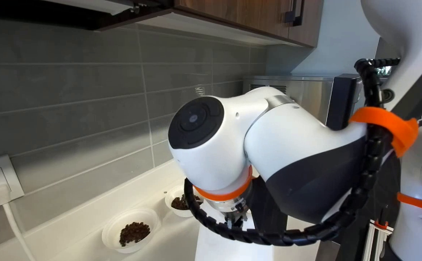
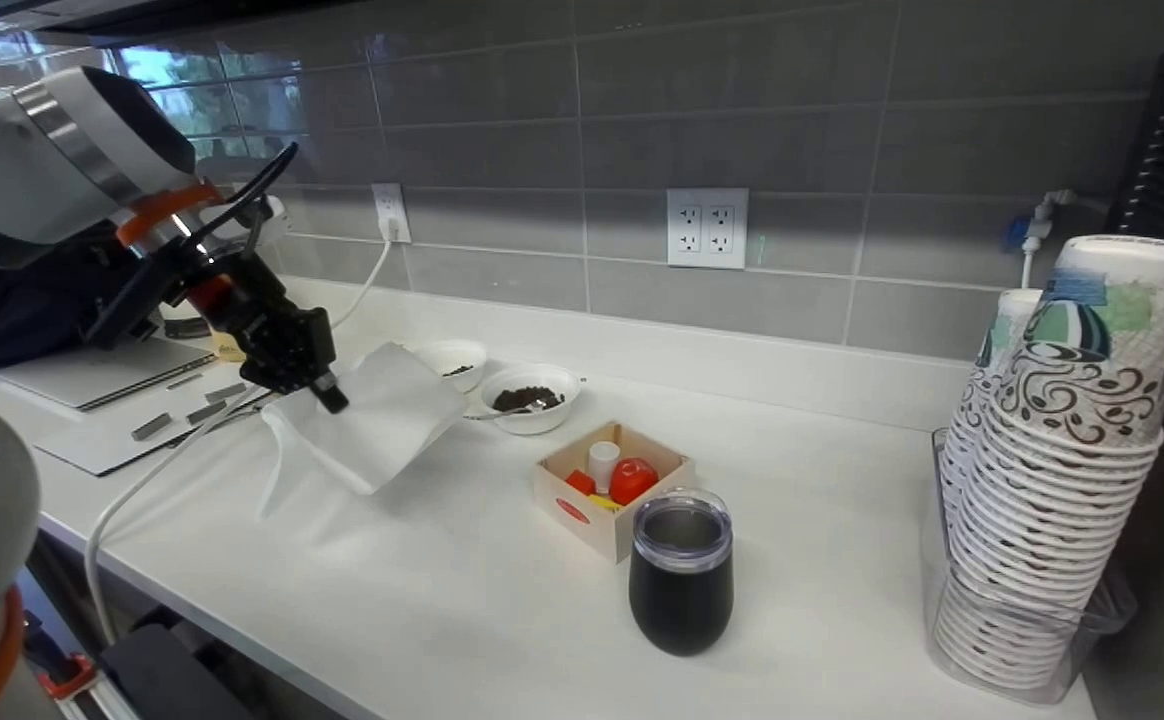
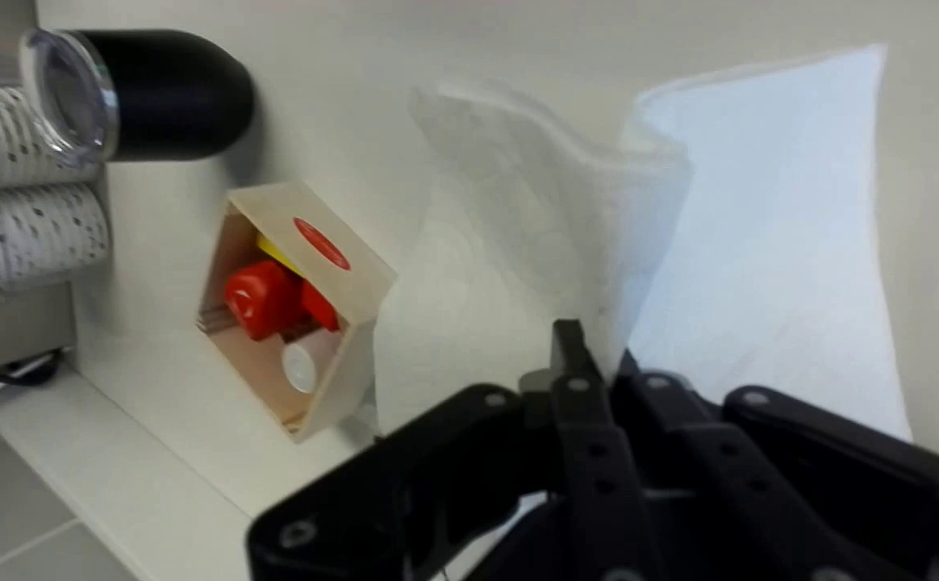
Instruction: Fold the white napkin in half.
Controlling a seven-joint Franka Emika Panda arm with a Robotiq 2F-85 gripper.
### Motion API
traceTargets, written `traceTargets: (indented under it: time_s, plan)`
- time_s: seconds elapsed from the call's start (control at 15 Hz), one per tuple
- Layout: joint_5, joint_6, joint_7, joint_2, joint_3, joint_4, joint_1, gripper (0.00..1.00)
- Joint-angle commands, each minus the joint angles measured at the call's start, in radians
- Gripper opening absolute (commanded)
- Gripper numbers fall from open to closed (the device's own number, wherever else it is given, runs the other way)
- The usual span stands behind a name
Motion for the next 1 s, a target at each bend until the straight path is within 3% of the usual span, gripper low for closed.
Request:
traceTargets:
  time_s: [0.0,0.27,0.53,0.93]
  plan:
    - [-0.105,-0.134,0.133,-0.005,0.051,-0.015,-0.043,0.01]
    - [-0.235,-0.303,0.266,0.1,0.067,0.021,-0.055,0.01]
    - [-0.365,-0.449,0.394,0.321,0.06,0.086,-0.032,0.01]
    - [-0.4,-0.471,0.395,0.635,0.011,0.234,0.063,0.01]
